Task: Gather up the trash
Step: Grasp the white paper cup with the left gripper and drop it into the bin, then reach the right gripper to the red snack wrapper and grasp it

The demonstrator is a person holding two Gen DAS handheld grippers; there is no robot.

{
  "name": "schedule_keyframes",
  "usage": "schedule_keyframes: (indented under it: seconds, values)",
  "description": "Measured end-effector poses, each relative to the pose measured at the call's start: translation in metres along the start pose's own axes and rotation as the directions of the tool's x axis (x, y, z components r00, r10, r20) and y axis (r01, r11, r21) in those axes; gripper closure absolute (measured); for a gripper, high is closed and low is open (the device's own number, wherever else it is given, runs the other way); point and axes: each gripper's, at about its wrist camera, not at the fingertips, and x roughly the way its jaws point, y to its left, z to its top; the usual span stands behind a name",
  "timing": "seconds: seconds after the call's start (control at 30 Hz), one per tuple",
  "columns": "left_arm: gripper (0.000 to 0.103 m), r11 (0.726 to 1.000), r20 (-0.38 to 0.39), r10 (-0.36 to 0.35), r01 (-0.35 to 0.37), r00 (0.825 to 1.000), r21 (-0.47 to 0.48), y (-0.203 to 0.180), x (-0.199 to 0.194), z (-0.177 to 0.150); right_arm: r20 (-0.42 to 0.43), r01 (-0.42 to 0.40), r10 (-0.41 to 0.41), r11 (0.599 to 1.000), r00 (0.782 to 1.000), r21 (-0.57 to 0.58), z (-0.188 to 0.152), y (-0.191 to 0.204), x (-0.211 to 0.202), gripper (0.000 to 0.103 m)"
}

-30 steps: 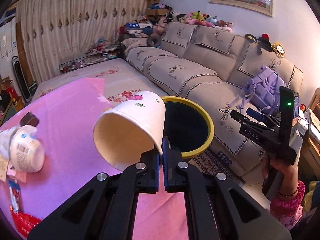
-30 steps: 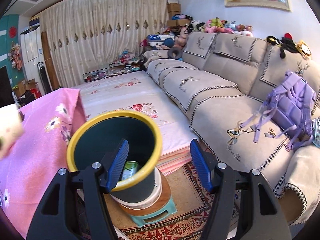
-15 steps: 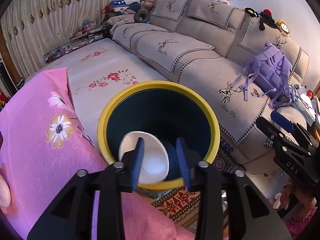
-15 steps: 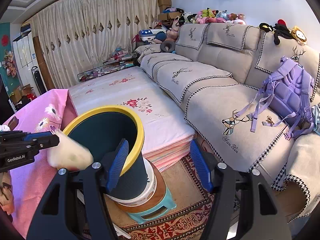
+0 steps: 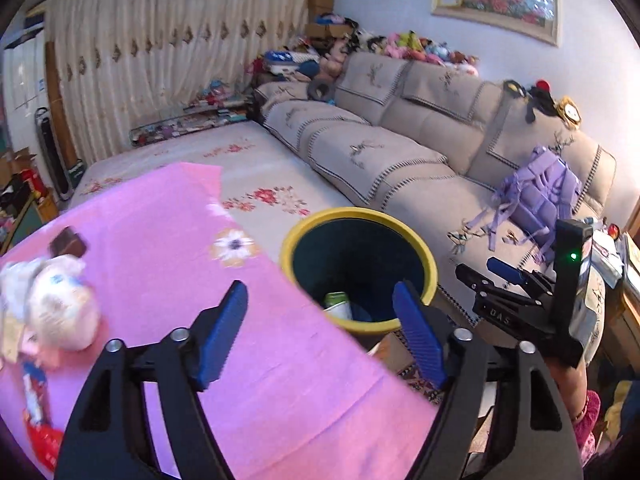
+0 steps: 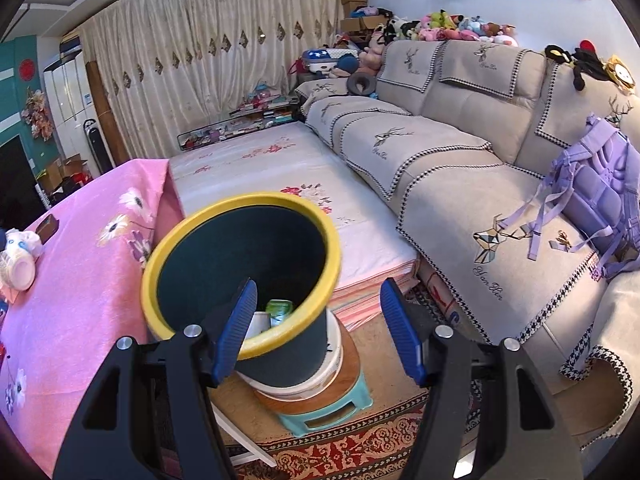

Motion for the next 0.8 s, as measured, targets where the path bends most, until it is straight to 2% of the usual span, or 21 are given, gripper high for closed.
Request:
schedule_keyframes:
  seconds: [0.13,0.23,0.37,0.47,0.6,0.67,0.73,0.8]
  values:
    - [0.018,0.995,0.056,0.072,-0.069,0.996,-0.067,0.035,-0.057,-0.020,-0.001,-0.038,0.038,0.999,0.999,-0.038,0.002,0.027,-0.006,0.040]
    - [0.014,0.984,0.097,0.151,-0.140,0.984,-0.114,0.060,-0.099,-0.037,-0.009,-0.077,0.077,0.994,0.997,-0.082,0.001,0.054,-0.010,0.039]
    - [0.013,0.949,0.124,0.291,-0.270,0.949,-0.163,0.090,-0.152,-0.064,-0.043,-0.165,0.161,0.975,0.986,-0.151,-0.003,0.101,-0.014,0.038]
    - [0.013,0.910,0.123,0.385,-0.354,0.915,-0.215,0.119,-0.190,-0.086,-0.081,-0.252,0.240,0.944,0.967,-0.211,-0.009,0.143,-0.019,0.038]
    - [0.012,0.846,0.105,0.490,-0.443,0.865,-0.296,0.155,-0.231,-0.117,-0.150,-0.377,0.348,0.883,0.925,-0.280,-0.020,0.204,-0.027,0.038]
    - [0.012,0.819,0.095,0.524,-0.469,0.847,-0.331,0.172,-0.247,-0.132,-0.191,-0.443,0.401,0.839,0.896,-0.317,-0.028,0.238,-0.033,0.038]
    - [0.012,0.797,0.083,0.543,-0.481,0.836,-0.364,0.186,-0.260,-0.146,-0.241,-0.515,0.456,0.785,0.857,-0.345,-0.037,0.271,-0.040,0.038]
    - [0.012,0.786,0.076,0.551,-0.486,0.831,-0.383,0.196,-0.268,-0.155,-0.296,-0.589,0.511,0.722,0.807,-0.363,-0.048,0.305,-0.047,0.038]
